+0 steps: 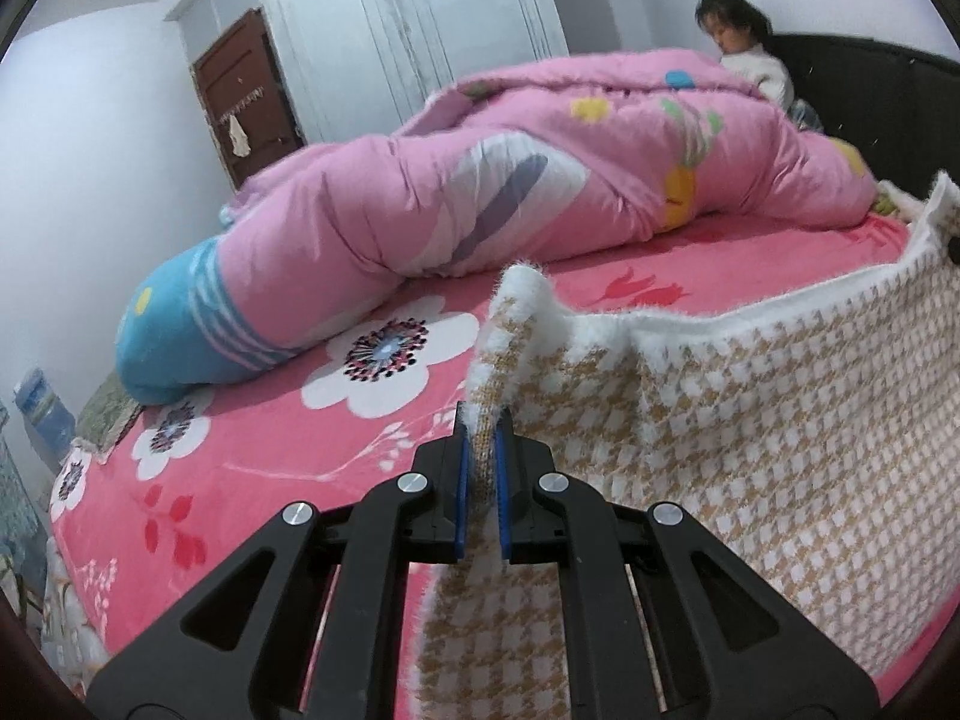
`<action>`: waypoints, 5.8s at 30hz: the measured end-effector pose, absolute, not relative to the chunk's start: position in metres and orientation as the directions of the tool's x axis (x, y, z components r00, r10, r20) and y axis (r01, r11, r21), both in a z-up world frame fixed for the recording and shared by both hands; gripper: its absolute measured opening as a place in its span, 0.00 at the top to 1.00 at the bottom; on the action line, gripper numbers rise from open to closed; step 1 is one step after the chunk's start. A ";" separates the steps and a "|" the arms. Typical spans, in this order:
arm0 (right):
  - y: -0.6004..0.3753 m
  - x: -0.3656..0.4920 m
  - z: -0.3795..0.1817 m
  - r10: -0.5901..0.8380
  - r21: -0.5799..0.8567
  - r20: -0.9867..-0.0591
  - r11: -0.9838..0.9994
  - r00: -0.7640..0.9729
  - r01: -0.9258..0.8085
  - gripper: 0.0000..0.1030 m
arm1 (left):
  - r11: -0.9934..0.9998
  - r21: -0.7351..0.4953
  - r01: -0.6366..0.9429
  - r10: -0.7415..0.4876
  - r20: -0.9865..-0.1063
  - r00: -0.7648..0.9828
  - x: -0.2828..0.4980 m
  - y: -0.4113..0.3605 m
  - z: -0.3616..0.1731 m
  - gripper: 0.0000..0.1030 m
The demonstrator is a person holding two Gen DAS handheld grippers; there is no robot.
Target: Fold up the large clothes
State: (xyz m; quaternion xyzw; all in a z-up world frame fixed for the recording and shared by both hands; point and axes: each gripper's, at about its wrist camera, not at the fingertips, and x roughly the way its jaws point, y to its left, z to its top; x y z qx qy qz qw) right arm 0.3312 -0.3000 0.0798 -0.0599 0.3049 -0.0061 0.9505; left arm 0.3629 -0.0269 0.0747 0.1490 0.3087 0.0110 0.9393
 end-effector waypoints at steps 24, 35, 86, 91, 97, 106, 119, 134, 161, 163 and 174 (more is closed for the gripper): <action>-0.320 0.424 0.001 0.280 0.296 -0.705 0.951 0.652 -0.088 0.50 | 0.984 0.006 0.179 -0.116 -0.737 0.666 0.456 -0.017 0.011 0.43; -0.356 0.443 -0.034 -0.013 0.199 -0.818 0.932 0.575 0.303 0.68 | 0.996 -0.032 -0.083 0.027 -0.780 0.625 0.469 0.032 -0.011 0.29; -0.215 0.213 -0.060 0.198 0.125 -0.828 0.977 0.524 -0.173 0.41 | 0.972 0.037 0.233 -0.110 -0.803 0.585 0.257 -0.014 -0.052 0.12; -0.247 0.191 -0.020 0.196 0.169 -0.803 0.980 0.562 -0.100 0.41 | 0.978 -0.004 0.208 -0.136 -0.767 0.627 0.231 -0.001 -0.021 0.13; -0.311 0.181 -0.063 0.133 0.206 -0.826 0.976 0.548 0.075 0.41 | 0.992 -0.103 0.076 -0.128 -0.804 0.580 0.258 0.043 -0.056 0.09; -0.252 0.150 -0.001 0.157 0.186 -0.768 0.982 0.621 -0.018 0.25 | 0.989 -0.142 0.049 -0.142 -0.774 0.617 0.221 0.050 -0.019 0.07; -0.183 0.138 -0.058 0.042 0.032 -0.885 0.999 0.464 -0.031 0.08 | 0.991 -0.030 0.131 -0.094 -0.846 0.525 0.172 -0.020 -0.056 0.07; -0.185 0.126 -0.068 0.044 0.044 -0.864 0.999 0.502 -0.011 0.06 | 0.995 0.008 0.104 -0.048 -0.850 0.525 0.176 -0.024 -0.061 0.07; -0.187 0.089 -0.018 -0.023 0.012 -0.802 0.998 0.596 0.055 0.06 | 0.996 -0.054 0.073 -0.087 -0.807 0.583 0.126 -0.044 -0.013 0.07; -0.185 0.086 -0.017 -0.018 0.016 -0.799 0.999 0.601 0.052 0.06 | 0.995 -0.059 0.083 -0.097 -0.807 0.582 0.124 -0.045 -0.011 0.07; -0.185 0.085 -0.013 -0.017 0.030 -0.799 0.997 0.601 0.067 0.06 | 0.994 -0.069 0.084 -0.105 -0.805 0.584 0.121 -0.044 -0.008 0.07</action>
